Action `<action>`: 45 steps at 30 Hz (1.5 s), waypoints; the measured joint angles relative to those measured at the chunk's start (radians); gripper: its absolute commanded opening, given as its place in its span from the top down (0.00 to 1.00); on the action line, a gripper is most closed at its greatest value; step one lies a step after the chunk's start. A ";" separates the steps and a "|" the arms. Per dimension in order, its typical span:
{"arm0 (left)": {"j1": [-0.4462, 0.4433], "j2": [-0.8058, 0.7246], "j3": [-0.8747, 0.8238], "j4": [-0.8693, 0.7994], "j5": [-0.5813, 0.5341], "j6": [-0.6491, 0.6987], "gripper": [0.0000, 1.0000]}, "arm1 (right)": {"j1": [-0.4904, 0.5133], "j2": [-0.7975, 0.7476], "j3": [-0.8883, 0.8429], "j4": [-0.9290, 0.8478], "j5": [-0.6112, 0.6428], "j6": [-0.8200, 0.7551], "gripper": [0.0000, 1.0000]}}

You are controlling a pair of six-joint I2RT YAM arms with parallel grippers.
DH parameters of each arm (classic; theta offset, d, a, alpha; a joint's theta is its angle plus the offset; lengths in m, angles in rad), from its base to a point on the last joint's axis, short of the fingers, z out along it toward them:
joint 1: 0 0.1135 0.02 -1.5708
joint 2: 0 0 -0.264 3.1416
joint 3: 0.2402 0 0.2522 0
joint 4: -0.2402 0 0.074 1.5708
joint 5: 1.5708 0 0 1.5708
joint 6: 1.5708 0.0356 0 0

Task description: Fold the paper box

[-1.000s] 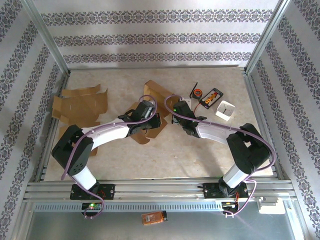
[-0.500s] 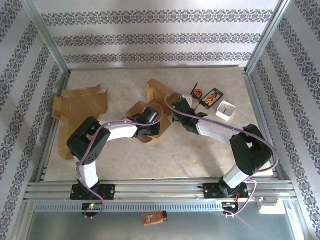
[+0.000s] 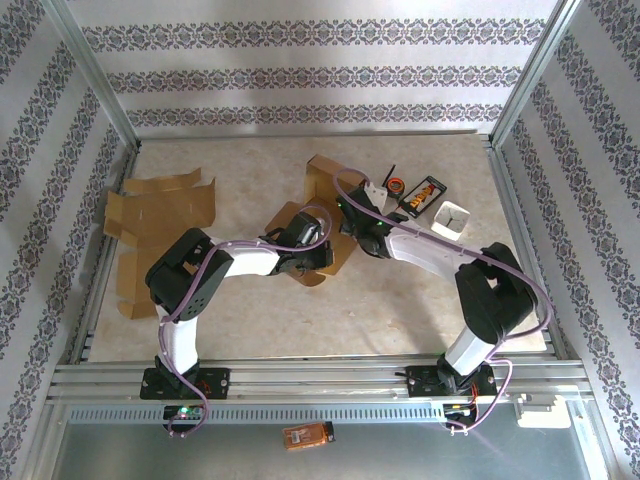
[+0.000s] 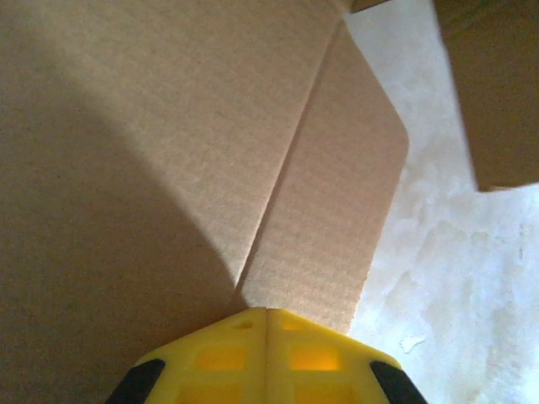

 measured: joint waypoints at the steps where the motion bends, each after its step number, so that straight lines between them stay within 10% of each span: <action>1: 0.000 0.002 0.001 0.003 0.008 -0.003 1.00 | 0.001 0.008 0.000 0.000 0.004 0.009 0.93; 24: 0.001 0.016 -0.002 0.043 0.059 -0.039 0.99 | 0.116 0.066 -0.167 0.292 0.243 0.237 1.00; 33: 0.001 -0.109 -0.083 0.037 -0.012 -0.042 0.69 | 0.158 0.066 -0.187 0.317 0.252 0.227 1.00; 45: 0.129 -0.474 -0.096 -0.169 -0.189 -0.019 0.56 | 0.159 0.065 -0.187 0.316 0.251 0.204 1.00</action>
